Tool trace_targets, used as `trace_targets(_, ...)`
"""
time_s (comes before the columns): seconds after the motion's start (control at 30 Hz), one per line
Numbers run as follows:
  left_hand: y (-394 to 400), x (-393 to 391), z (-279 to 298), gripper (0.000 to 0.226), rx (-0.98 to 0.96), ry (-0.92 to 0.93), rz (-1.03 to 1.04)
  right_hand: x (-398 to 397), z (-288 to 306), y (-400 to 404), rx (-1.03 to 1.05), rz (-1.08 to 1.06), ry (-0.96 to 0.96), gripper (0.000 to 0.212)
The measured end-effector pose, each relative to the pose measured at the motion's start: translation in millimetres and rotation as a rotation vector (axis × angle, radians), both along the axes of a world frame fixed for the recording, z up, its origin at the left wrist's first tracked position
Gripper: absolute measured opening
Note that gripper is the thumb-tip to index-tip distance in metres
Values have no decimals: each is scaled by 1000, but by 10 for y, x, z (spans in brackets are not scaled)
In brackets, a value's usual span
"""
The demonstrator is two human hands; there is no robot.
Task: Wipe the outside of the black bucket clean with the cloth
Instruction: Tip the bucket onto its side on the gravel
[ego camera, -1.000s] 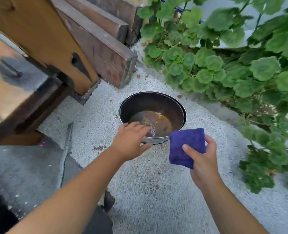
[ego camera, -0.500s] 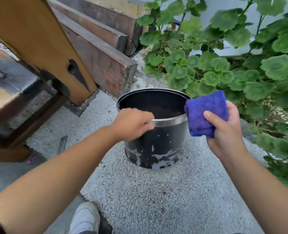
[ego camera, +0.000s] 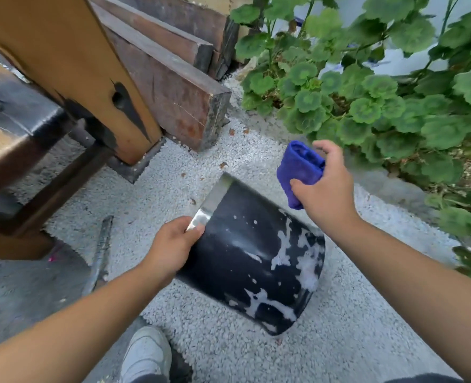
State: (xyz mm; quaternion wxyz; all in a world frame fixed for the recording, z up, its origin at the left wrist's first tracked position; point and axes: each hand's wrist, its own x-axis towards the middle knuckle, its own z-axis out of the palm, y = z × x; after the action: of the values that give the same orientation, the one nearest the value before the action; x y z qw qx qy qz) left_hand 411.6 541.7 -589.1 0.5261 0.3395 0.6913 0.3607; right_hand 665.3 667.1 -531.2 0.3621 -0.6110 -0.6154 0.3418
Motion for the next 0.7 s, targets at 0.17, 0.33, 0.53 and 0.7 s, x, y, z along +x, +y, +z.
trace_targets(0.17, -243, -30, -117, 18, -7, -225, 300, -439, -226, -137, 111, 319, -339, 63)
trace_targets(0.33, 15, -61, 66, 14, 135, -3, 159, -1067, -255, -312, 262, 428, -423, 58)
trace_targets(0.53, 234, 41, 293, 56, 308, -137, -245, -1386, -340, -556, 229, 284, -401, 50)
trace_targets(0.7, 239, 178, 285, 69, 338, -233, -174, -1315, -415, -496, 246, 303, -311, 41)
